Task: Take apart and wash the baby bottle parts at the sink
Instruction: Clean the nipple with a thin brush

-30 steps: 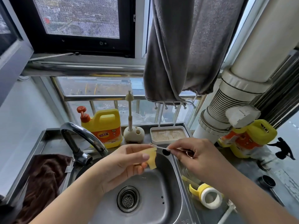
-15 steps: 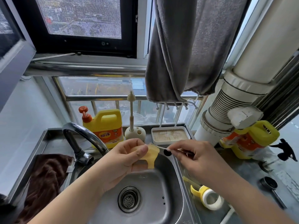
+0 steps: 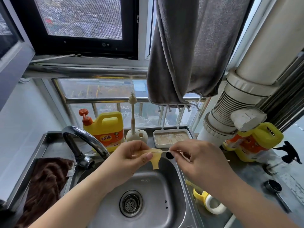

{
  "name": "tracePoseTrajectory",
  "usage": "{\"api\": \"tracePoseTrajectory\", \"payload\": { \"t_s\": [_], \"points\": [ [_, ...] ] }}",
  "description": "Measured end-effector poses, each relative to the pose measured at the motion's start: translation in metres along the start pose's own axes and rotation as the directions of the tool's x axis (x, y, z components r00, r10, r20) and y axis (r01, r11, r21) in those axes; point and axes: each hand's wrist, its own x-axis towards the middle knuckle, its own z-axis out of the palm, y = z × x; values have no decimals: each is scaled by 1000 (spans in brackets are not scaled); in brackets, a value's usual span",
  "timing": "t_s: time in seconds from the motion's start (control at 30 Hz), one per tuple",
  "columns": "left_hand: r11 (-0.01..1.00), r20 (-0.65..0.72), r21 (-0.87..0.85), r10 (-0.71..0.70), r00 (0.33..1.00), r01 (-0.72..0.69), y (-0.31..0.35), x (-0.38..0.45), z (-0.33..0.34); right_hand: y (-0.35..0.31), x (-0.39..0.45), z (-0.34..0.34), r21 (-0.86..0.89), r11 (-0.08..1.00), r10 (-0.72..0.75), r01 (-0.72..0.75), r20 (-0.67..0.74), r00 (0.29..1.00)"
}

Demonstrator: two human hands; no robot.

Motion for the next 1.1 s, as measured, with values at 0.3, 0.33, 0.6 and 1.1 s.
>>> {"api": "tracePoseTrajectory", "payload": {
  "t_s": [0.3, 0.33, 0.6, 1.1],
  "points": [
    [991, 20, 98, 93, 995, -95, -5, 0, -5, 5, 6, 3, 64, 975, 200, -211, 145, 969],
    [991, 24, 91, 93, 995, -95, -5, -1, -6, 9, 7, 2, 56, 972, 216, -227, 162, 963],
    [975, 45, 178, 130, 991, -136, -8, 4, -7, -6, 15, 7, 81, 985, 134, -154, 214, 968],
    [982, -73, 136, 142, 987, -132, -11, 8, -14, -3, 21, 7, 167, 966, 162, -197, 202, 966]
  ]
}}
